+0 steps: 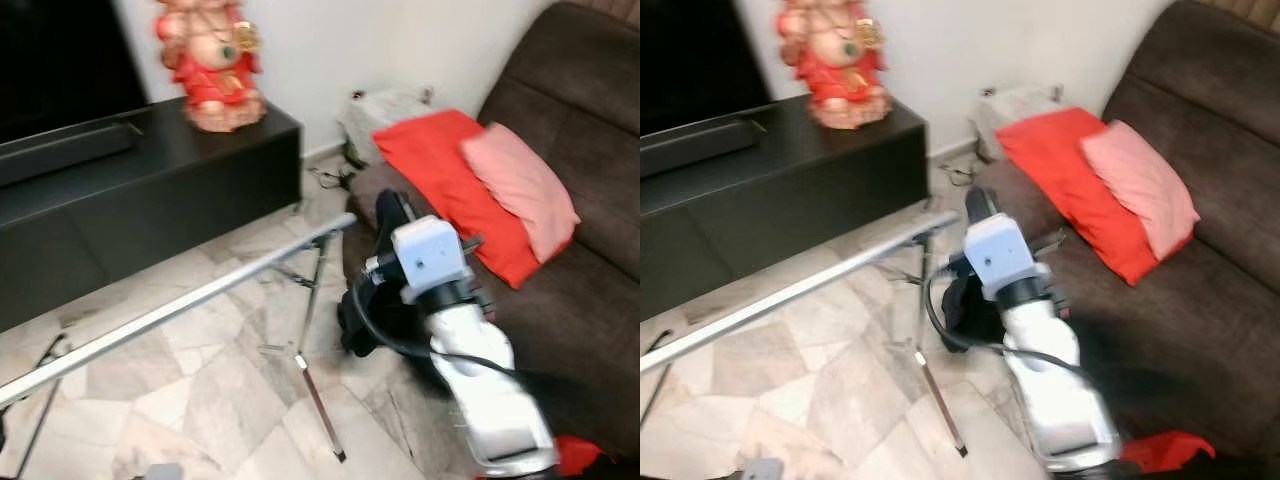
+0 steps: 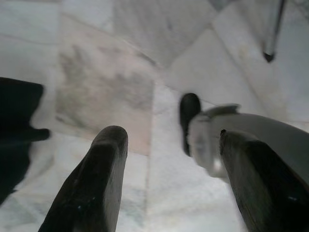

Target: Hang hanger

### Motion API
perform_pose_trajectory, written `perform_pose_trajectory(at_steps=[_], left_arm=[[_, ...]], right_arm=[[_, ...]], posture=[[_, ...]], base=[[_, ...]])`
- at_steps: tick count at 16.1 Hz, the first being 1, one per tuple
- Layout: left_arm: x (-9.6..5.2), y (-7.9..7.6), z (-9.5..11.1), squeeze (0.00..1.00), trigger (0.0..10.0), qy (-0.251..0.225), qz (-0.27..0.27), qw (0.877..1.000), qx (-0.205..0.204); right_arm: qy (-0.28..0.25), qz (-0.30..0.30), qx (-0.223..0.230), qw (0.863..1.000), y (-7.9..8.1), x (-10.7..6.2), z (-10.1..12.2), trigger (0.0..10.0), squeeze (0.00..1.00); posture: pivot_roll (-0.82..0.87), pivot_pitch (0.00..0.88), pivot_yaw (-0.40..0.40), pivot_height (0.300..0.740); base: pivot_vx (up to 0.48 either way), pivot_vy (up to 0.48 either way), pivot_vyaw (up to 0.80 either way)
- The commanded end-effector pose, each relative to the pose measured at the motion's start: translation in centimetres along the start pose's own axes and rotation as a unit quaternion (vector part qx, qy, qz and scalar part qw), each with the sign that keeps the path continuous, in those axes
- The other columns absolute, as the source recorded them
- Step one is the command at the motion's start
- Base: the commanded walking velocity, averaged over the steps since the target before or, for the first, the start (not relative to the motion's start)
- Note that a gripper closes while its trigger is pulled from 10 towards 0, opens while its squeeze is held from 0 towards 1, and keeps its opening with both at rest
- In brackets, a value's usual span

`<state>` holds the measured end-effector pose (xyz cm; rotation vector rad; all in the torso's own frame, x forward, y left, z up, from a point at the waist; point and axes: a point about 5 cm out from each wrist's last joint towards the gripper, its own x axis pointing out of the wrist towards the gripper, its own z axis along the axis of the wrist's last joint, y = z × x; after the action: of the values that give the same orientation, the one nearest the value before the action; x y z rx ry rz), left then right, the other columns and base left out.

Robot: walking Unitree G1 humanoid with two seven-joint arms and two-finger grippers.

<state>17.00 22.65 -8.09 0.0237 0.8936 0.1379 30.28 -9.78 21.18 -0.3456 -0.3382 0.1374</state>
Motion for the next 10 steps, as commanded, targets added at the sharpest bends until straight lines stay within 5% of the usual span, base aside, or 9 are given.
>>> perform_pose_trajectory(at_steps=[1, 2, 4, 8, 10], left_arm=[[0.0, -0.3, -0.1, 0.0, 10.0, 0.004, -0.008, 1.0, 0.001], [0.0, -0.3, -0.1, 0.0, 10.0, 0.004, -0.008, 1.0, 0.003], [0.0, -0.3, -0.1, 0.0, 10.0, 0.005, -0.008, 1.0, 0.004], [0.0, -0.2, -0.1, 0.0, 10.0, 0.005, -0.007, 1.0, 0.005], [0.0, -0.2, 0.0, 0.0, 10.0, 0.006, -0.006, 1.0, 0.006]], right_arm=[[0.08, -0.085, 0.016, 0.993, -3.1, -0.6, -2.5, 10.0, 0.0], [0.195, -0.184, 0.064, 0.961, -5.4, -2.3, -6.1, 10.0, 0.0], [0.231, -0.236, 0.102, 0.938, -7.0, -4.0, -7.9, 10.0, 0.0], [0.272, -0.257, 0.099, 0.922, -7.6, -6.4, -9.7, 10.0, 0.0], [0.276, -0.196, 0.119, 0.933, -6.0, -6.2, -9.9, 10.0, 0.0]], posture=[[-0.1, 0.141, -0.025, 0.74], [-0.1, 0.142, -0.025, 0.74], [-0.1, 0.149, -0.022, 0.74], [-0.1, 0.159, -0.019, 0.74], [-0.1, 0.163, -0.019, 0.74]], base=[[0.0, 0.0, 0.0], [0.0, 0.0, 0.0], [0.0, 0.0, 0.0], [0.0, 0.0, 0.0], [0.0, 0.0, 0.0]])
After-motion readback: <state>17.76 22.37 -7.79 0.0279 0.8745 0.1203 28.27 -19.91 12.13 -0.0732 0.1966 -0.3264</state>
